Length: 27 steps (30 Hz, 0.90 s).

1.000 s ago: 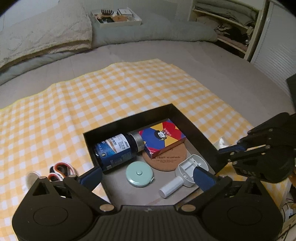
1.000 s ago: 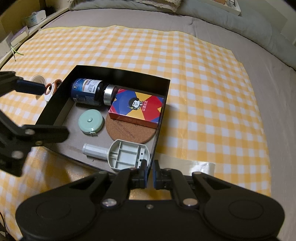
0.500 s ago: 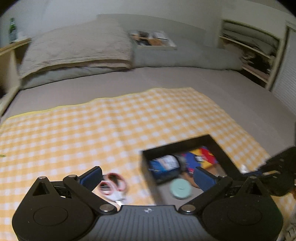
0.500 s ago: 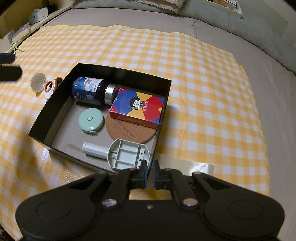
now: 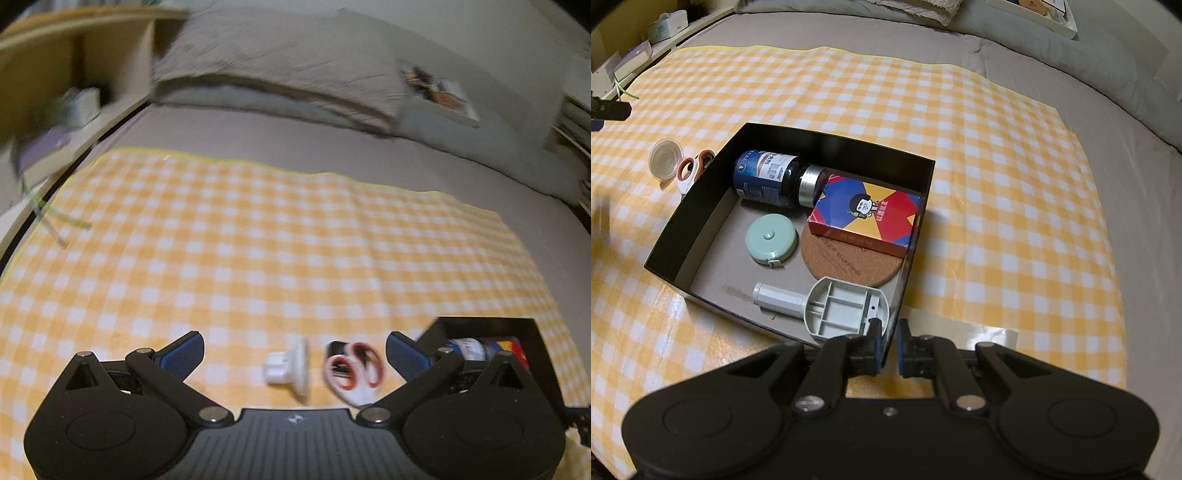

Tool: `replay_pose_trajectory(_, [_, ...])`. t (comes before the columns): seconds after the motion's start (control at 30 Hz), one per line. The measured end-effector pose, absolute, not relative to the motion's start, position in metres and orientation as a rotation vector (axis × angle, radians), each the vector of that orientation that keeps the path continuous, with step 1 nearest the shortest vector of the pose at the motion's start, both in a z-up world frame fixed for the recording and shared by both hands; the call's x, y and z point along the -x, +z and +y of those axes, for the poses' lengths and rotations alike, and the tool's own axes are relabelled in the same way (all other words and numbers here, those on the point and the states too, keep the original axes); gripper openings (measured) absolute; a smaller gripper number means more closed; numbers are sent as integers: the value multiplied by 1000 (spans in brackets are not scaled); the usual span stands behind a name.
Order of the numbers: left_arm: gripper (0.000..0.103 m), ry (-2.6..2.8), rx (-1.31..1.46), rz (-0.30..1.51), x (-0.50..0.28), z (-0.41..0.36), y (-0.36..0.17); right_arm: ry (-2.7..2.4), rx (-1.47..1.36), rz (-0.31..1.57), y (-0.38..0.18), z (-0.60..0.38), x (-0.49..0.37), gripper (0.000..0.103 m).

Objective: Organize rigid objects
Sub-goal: 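Withdraw the left gripper and move it toward the white suction-cup holder, then close the left gripper on the white suction-cup holder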

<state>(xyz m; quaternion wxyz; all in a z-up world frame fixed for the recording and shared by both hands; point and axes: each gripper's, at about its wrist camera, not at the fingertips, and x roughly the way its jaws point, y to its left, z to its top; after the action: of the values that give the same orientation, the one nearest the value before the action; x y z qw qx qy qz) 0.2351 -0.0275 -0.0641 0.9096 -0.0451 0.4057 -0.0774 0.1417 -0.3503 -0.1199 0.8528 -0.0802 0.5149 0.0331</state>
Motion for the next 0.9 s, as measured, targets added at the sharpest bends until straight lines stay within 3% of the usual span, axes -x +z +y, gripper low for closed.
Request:
replay_pose_trajectory(0.17, [101,-150,167,900,-245,-8,-81,60,132,1098,-121,-354,-147,8])
replay_pose_trajectory(0.33, [83,-137,250,944,-256,0,-95,60,103,1096,-121,-358,-150,8])
replay_pose_trajectory(0.7, [72,-150,280,1025,-272,-7,-120,31,49,1097,-124,-361,-155,5])
replay_pose_trajectory(0.9, [61,-151,275,1052,-278,-12,-131,12,59,1105,-126,-356,-161,6])
